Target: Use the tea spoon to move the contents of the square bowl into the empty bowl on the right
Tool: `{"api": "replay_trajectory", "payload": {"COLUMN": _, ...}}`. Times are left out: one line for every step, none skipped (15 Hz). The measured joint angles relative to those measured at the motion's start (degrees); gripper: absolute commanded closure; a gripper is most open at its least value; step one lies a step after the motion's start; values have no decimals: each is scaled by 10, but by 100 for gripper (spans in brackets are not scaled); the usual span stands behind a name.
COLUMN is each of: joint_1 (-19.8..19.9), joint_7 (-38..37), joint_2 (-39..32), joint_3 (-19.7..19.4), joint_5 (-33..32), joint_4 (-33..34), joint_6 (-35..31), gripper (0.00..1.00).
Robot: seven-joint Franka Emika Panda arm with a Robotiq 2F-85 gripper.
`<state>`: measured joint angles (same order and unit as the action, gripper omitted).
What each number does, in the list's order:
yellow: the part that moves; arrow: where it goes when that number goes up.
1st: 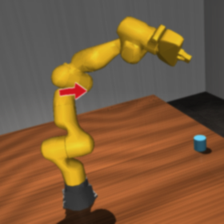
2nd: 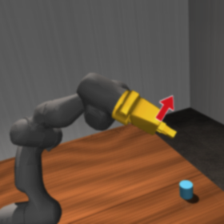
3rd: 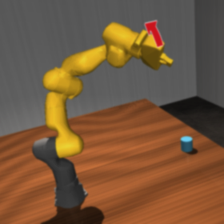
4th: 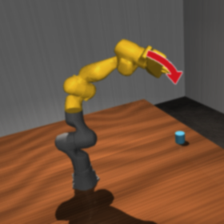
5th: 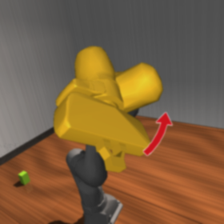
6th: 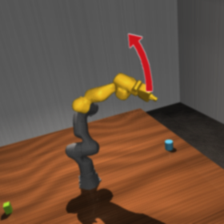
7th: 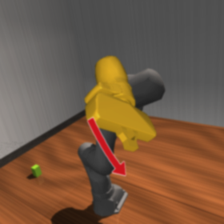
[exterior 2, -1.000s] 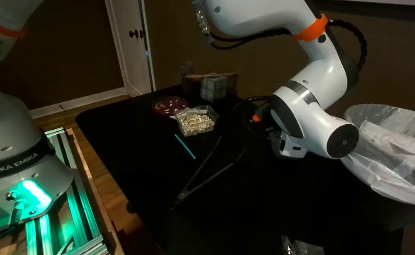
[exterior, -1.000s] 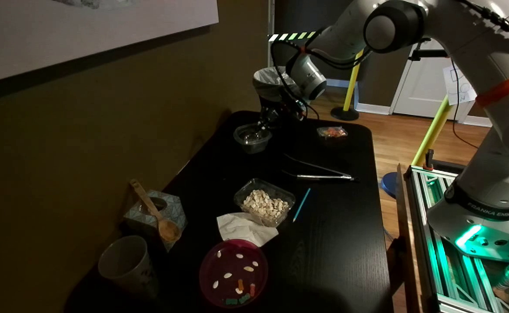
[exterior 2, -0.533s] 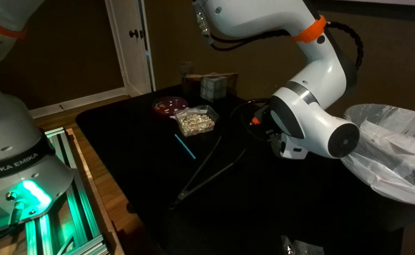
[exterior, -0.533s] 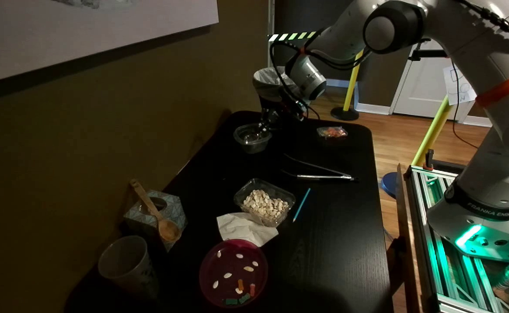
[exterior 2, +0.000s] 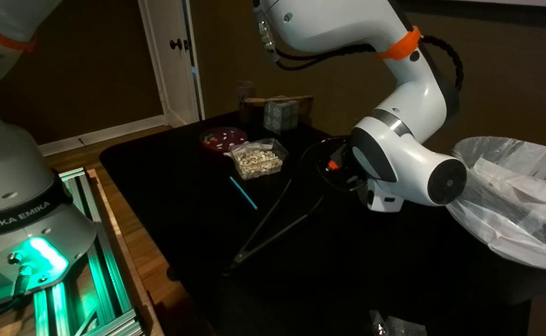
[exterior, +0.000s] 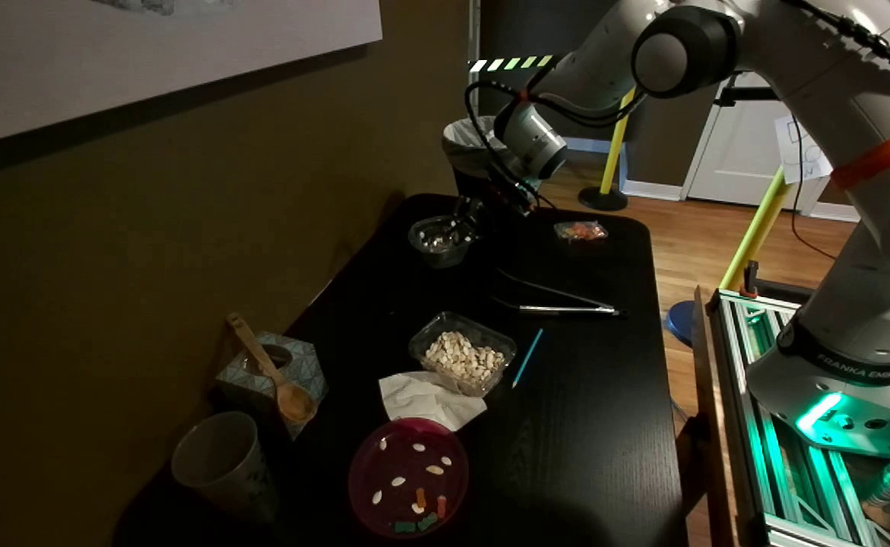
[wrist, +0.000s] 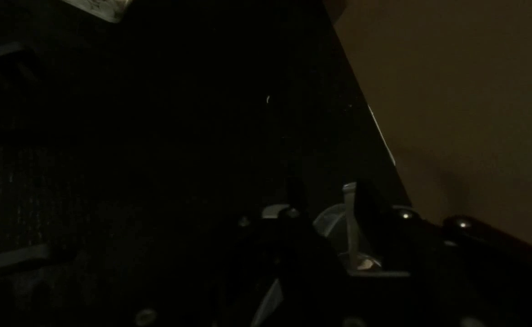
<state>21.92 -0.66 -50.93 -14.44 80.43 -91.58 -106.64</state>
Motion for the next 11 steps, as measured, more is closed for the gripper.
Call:
{"api": "replay_trajectory", "payload": {"joint_1": -1, "joint_7": 1, "joint_2": 0, "joint_3": 0, "joint_5": 0, "joint_4": 0, "joint_6": 0, "gripper": 28}}
{"api": "replay_trajectory", "payload": {"joint_1": -1, "joint_7": 4, "joint_2": 1, "joint_3": 1, "joint_5": 0, "joint_4": 0, "joint_6": 0, "gripper": 19}}
{"api": "replay_trajectory", "payload": {"joint_1": -1, "joint_7": 8, "joint_2": 2, "joint_3": 3, "joint_5": 0, "joint_4": 0, "joint_6": 0, "gripper": 12}}
{"api": "replay_trajectory", "payload": {"joint_1": -1, "joint_7": 12, "joint_2": 3, "joint_3": 5, "joint_5": 0, "joint_4": 0, "joint_6": 0, "gripper": 6}}
{"api": "replay_trajectory", "payload": {"joint_1": -1, "joint_7": 20, "joint_2": 5, "joint_3": 7, "joint_5": -1, "joint_4": 0, "joint_6": 4, "gripper": 0}}
{"api": "replay_trajectory", "payload": {"joint_1": -1, "joint_7": 27, "joint_2": 8, "joint_3": 9, "joint_5": -6, "joint_4": 0, "joint_6": 17, "gripper": 0}}
{"api": "replay_trajectory", "payload": {"joint_1": -1, "joint_7": 37, "joint_2": 12, "joint_3": 12, "joint_5": -14, "joint_4": -2, "joint_6": 39, "gripper": 0}}
{"api": "replay_trajectory", "payload": {"joint_1": 0, "joint_7": 48, "joint_2": 17, "joint_3": 14, "joint_5": -26, "joint_4": -5, "joint_6": 65, "gripper": 0}}
{"api": "replay_trajectory", "payload": {"joint_1": -1, "joint_7": 61, "joint_2": 23, "joint_3": 16, "joint_5": -40, "joint_4": -8, "joint_6": 92, "gripper": 0}}
{"api": "replay_trajectory", "payload": {"joint_1": -1, "joint_7": 75, "joint_2": 29, "joint_3": 18, "joint_5": -54, "joint_4": -15, "joint_6": 120, "gripper": 0}}
{"api": "replay_trajectory", "payload": {"joint_1": -1, "joint_7": 92, "joint_2": 37, "joint_3": 20, "joint_5": -71, "joint_4": -23, "joint_6": 148, "gripper": 0}}
